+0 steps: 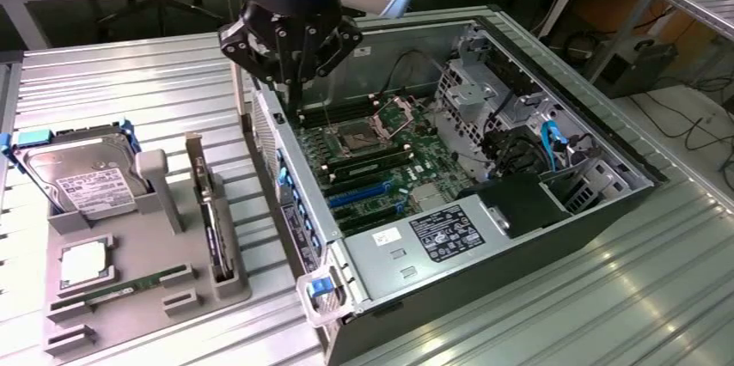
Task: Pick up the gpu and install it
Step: 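Reach for the gpu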
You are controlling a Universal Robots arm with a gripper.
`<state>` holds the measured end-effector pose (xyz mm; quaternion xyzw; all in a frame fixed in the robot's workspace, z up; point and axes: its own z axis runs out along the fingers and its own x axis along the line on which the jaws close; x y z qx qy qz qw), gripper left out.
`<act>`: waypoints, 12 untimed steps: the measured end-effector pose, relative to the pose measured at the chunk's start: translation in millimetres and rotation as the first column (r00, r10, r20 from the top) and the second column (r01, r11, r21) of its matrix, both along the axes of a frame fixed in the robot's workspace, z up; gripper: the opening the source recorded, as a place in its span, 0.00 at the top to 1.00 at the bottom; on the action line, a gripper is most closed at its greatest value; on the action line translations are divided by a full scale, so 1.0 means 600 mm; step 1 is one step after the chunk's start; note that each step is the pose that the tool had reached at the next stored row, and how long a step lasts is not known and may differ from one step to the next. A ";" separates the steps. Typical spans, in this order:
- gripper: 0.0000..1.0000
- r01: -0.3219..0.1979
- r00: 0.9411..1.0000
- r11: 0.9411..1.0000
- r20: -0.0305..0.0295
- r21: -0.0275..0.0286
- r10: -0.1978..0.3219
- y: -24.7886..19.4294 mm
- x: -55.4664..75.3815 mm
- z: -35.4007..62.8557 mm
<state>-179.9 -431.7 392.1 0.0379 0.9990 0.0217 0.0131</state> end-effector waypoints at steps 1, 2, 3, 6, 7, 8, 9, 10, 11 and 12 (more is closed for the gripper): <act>0.89 0.000 1.000 1.000 0.000 0.000 0.000 -0.0029 -0.016 -0.001; 0.89 0.000 1.000 1.000 0.000 0.000 0.000 -0.0047 -0.027 -0.003; 0.89 0.000 1.000 1.000 0.000 0.000 0.000 -0.0057 -0.033 -0.003; 0.89 0.000 1.000 1.000 0.000 -0.001 0.000 -0.0092 -0.055 -0.007; 0.89 0.000 1.000 1.000 0.000 -0.001 0.000 -0.0103 -0.063 -0.008; 0.89 0.000 1.000 1.000 0.000 -0.001 0.000 -0.0113 -0.069 -0.009; 0.89 0.000 1.000 1.000 0.000 -0.001 0.000 -0.0124 -0.077 -0.010; 0.89 0.000 1.000 1.000 0.000 -0.001 0.000 -0.0134 -0.084 -0.011; 0.89 0.000 1.000 1.000 0.000 -0.002 0.000 -0.0143 -0.091 -0.012; 0.89 0.000 1.000 1.000 0.000 -0.002 0.000 -0.0152 -0.099 -0.014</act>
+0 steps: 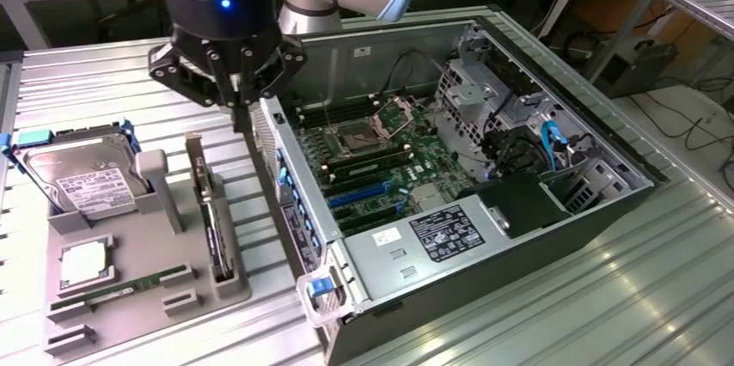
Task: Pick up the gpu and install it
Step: 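Reach for the gpu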
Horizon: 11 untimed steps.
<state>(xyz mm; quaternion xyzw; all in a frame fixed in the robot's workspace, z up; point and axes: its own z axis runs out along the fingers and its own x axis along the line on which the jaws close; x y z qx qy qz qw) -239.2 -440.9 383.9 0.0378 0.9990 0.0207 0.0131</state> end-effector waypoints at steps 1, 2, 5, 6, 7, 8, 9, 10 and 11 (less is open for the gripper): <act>0.89 0.000 1.000 1.000 0.000 0.000 0.000 -0.0009 -0.009 -0.002; 0.89 0.000 1.000 1.000 0.000 0.000 0.000 -0.0016 -0.016 -0.003; 0.89 0.000 1.000 1.000 0.000 -0.002 0.000 -0.0038 -0.043 -0.008; 0.89 0.000 1.000 1.000 0.000 -0.002 0.000 -0.0043 -0.050 -0.010; 0.89 0.000 1.000 1.000 0.000 -0.003 0.000 -0.0048 -0.058 -0.011; 0.89 0.000 1.000 1.000 0.000 -0.005 0.000 -0.0054 -0.068 -0.013; 0.89 0.000 1.000 1.000 0.000 -0.006 0.000 -0.0060 -0.074 -0.014; 0.89 0.000 1.000 1.000 0.000 -0.007 0.000 -0.0069 -0.079 -0.016; 0.89 0.000 1.000 1.000 0.000 -0.009 0.000 -0.0076 -0.080 -0.017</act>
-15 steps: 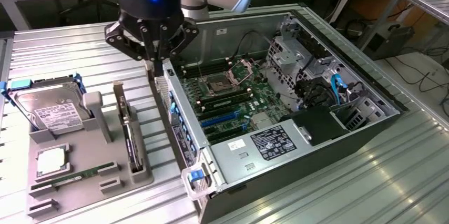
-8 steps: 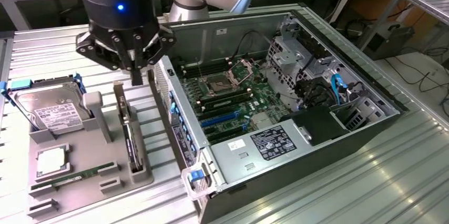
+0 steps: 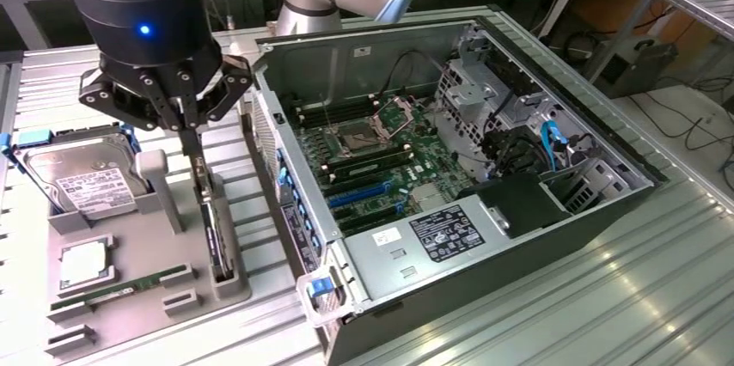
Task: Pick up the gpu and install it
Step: 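Reach for the gpu, then pick up the gpu and move the gpu toward the slot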
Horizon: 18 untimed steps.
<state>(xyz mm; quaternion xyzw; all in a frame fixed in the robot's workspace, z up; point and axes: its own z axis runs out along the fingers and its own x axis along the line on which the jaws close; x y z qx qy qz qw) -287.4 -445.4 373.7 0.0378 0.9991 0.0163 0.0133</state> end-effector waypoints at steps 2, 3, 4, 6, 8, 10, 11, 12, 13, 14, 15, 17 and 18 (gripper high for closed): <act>0.89 0.000 1.000 1.000 0.000 -0.001 0.000 -0.0008 0.000 0.000; 0.89 0.000 1.000 1.000 0.000 -0.001 0.000 -0.0009 0.000 0.000; 0.89 0.000 1.000 1.000 0.000 -0.001 0.000 -0.0010 0.000 0.000; 0.89 0.000 1.000 1.000 0.000 -0.001 0.000 -0.0010 0.000 0.000; 0.89 0.000 1.000 1.000 0.000 -0.001 0.000 -0.0010 0.000 0.000; 0.89 0.000 1.000 1.000 0.000 -0.001 0.000 -0.0010 0.000 0.000; 0.89 0.000 1.000 1.000 0.000 -0.001 0.000 -0.0010 0.000 0.000; 0.89 0.000 1.000 1.000 0.000 -0.001 0.000 -0.0010 0.000 0.000; 0.89 0.000 1.000 1.000 0.000 -0.001 0.000 -0.0010 0.000 0.000; 0.89 0.000 1.000 1.000 0.000 -0.001 0.000 -0.0010 0.000 0.000; 0.89 0.000 1.000 1.000 0.000 -0.001 0.000 -0.0010 0.000 0.000; 0.83 0.000 1.000 1.000 0.000 -0.001 0.000 -0.0010 0.000 0.000; 0.76 0.000 1.000 1.000 0.000 -0.001 0.000 -0.0010 0.000 0.000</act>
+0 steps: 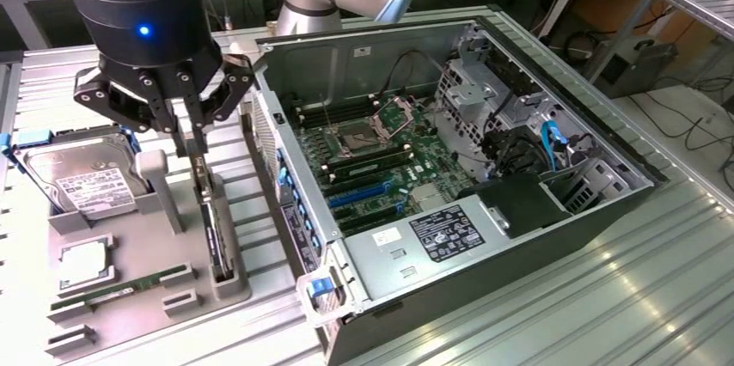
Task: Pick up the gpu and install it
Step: 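Pick up the gpu and move the gpu toward the slot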
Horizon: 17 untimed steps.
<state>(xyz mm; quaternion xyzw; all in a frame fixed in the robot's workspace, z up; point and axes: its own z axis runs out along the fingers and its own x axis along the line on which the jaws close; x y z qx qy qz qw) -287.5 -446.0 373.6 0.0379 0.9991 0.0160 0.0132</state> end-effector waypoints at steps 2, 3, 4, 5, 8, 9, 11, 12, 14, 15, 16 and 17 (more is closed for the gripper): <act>0.64 0.000 1.000 1.000 0.000 -0.001 0.000 -0.0001 0.000 -0.001; 0.64 0.000 1.000 1.000 0.000 -0.001 0.000 -0.0003 0.000 -0.004; 0.58 0.000 1.000 1.000 0.000 -0.002 0.000 -0.0008 0.000 -0.008; 0.58 0.000 1.000 1.000 0.000 -0.002 0.000 -0.0017 0.000 -0.013; 0.58 0.000 1.000 1.000 0.000 -0.002 0.000 -0.0050 0.000 -0.026; 0.58 0.000 1.000 1.000 0.000 -0.002 0.000 -0.0061 0.000 -0.031; 0.58 0.000 1.000 1.000 0.000 -0.002 0.000 -0.0079 0.000 -0.037; 0.58 0.000 1.000 1.000 0.000 -0.002 0.000 -0.0095 0.000 -0.042; 0.58 0.000 1.000 1.000 0.000 -0.002 0.000 -0.0116 0.000 -0.048; 0.58 0.000 1.000 1.000 0.000 -0.002 0.000 -0.0131 0.000 -0.053; 0.58 0.000 1.000 1.000 0.000 -0.002 0.000 -0.0143 -0.001 -0.057; 0.58 0.000 1.000 1.000 0.000 -0.002 0.000 -0.0150 -0.002 -0.061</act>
